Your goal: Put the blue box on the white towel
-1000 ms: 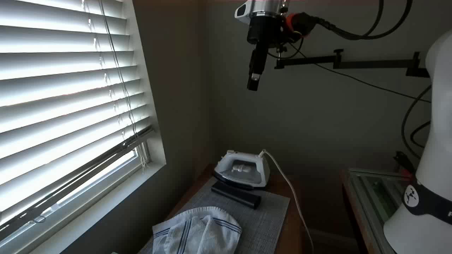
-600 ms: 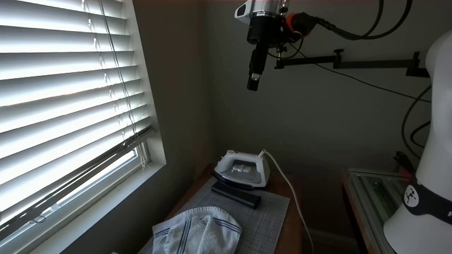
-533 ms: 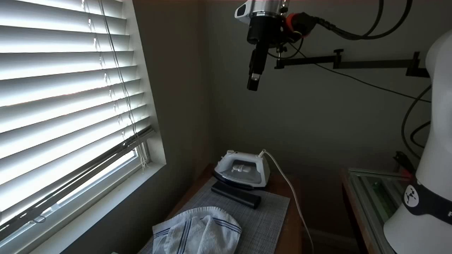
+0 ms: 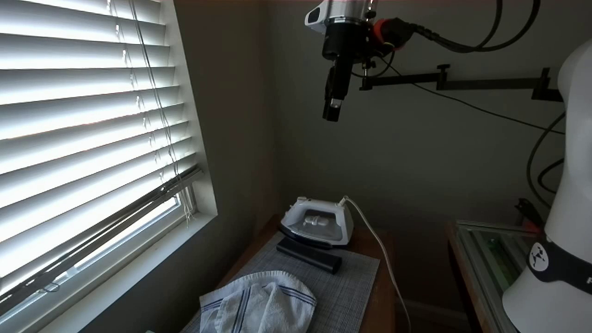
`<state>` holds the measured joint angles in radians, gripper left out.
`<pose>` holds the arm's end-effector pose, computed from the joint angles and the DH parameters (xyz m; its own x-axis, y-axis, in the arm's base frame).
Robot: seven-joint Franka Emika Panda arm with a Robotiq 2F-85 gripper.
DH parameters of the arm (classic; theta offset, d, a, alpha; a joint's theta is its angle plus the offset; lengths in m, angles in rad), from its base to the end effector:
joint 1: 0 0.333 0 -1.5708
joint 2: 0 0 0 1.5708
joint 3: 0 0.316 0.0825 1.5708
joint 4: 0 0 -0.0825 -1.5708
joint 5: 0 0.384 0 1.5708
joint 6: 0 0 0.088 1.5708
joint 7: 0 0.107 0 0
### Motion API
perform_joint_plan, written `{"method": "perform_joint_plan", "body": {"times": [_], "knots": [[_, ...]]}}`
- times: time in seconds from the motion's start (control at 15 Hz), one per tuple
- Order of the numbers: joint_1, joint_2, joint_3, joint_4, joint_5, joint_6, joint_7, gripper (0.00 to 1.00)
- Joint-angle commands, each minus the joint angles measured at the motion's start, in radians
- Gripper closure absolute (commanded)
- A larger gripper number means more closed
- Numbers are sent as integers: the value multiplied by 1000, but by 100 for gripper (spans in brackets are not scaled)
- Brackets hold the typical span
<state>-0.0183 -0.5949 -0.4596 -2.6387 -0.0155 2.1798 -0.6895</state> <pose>0.3371 -0.1714 0.4236 0.9423 0.2560 0.2159 0.2871 -0.9494 -0.1273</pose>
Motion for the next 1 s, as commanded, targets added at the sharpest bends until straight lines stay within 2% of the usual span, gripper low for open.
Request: {"method": "perform_joint_plan", "body": {"times": [0.0,0.13,0.53,0.67,0.8,0.93], "knots": [[38,106,-11,58,71,-61,-154,0],[15,178,11,78,63,-68,-179,0],[-117,416,92,103,-27,167,41,0],[-141,474,119,115,-62,181,113,0],[-140,511,144,125,-71,167,127,0],[-120,515,176,127,-47,129,66,0]]}}
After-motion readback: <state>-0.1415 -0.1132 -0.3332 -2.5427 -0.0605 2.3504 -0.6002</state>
